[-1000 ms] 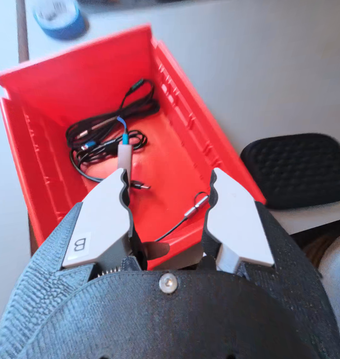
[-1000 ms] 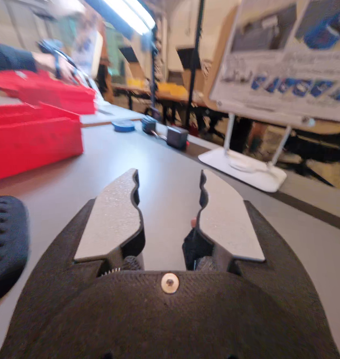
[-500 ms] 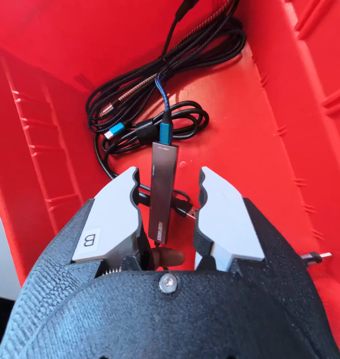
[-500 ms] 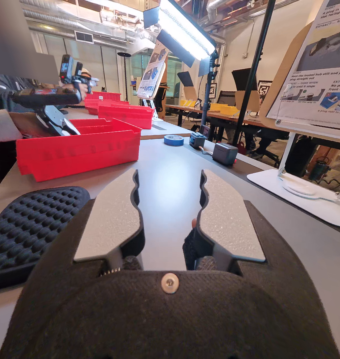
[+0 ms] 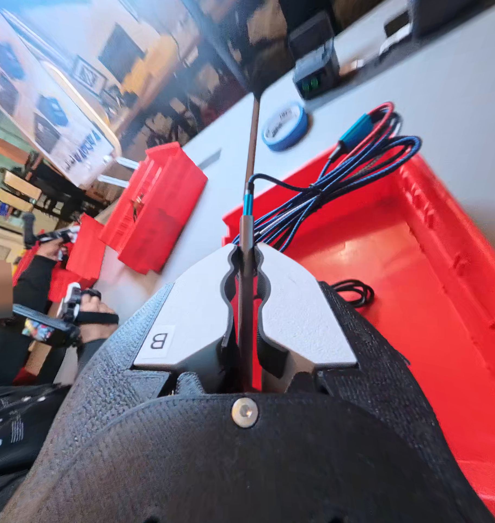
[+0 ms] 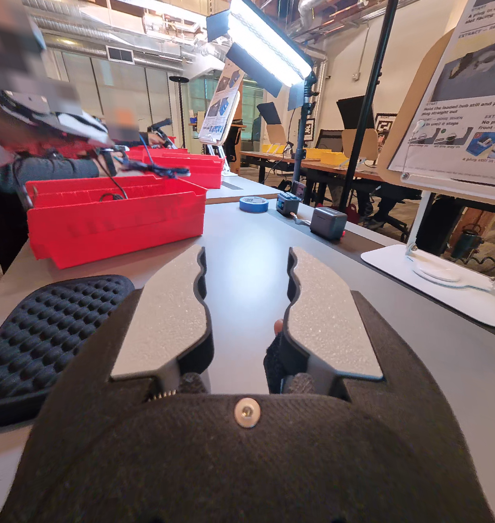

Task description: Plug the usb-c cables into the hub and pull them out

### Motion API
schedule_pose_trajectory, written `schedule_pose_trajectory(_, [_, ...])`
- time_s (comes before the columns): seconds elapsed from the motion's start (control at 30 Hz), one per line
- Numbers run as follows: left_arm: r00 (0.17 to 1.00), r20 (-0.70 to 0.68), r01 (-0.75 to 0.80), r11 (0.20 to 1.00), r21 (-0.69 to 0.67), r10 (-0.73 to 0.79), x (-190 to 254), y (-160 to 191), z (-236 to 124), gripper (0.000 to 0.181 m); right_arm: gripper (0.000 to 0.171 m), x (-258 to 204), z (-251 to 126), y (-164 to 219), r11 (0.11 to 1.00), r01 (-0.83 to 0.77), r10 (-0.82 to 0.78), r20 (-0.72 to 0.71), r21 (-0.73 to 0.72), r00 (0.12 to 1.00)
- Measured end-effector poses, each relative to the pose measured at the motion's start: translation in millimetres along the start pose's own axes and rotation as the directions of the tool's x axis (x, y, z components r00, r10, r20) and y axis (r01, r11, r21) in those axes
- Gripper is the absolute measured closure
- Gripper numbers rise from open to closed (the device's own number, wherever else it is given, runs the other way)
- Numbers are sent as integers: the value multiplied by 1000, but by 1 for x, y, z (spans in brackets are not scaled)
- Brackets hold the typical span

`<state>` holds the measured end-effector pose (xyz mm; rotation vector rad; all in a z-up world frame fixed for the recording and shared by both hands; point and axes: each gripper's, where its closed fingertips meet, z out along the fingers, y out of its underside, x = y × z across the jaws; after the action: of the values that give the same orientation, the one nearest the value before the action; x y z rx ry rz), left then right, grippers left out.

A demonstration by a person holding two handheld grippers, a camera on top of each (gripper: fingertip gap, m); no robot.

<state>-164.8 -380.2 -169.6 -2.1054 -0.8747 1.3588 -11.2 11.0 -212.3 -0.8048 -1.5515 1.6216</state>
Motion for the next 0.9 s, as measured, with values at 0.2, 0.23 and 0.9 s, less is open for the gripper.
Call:
schedule_pose_trajectory(0.2, [995,45,69,955,289,-85,-30,-69,-42,171,119,-6,-1,-6,999,43,-43,5,32,999])
schedule_pose_trajectory(0.23, [992,25,106,926,361,-123,-32,-85,-51,172,118,-8,-1,-8,998,33,-34,12,45,999])
schedule_pose_trajectory(0.9, [216,-972,870,470,146,-97,224,-238,-97,171,105,13,-49,-72,869,-307,246,199,389,949])
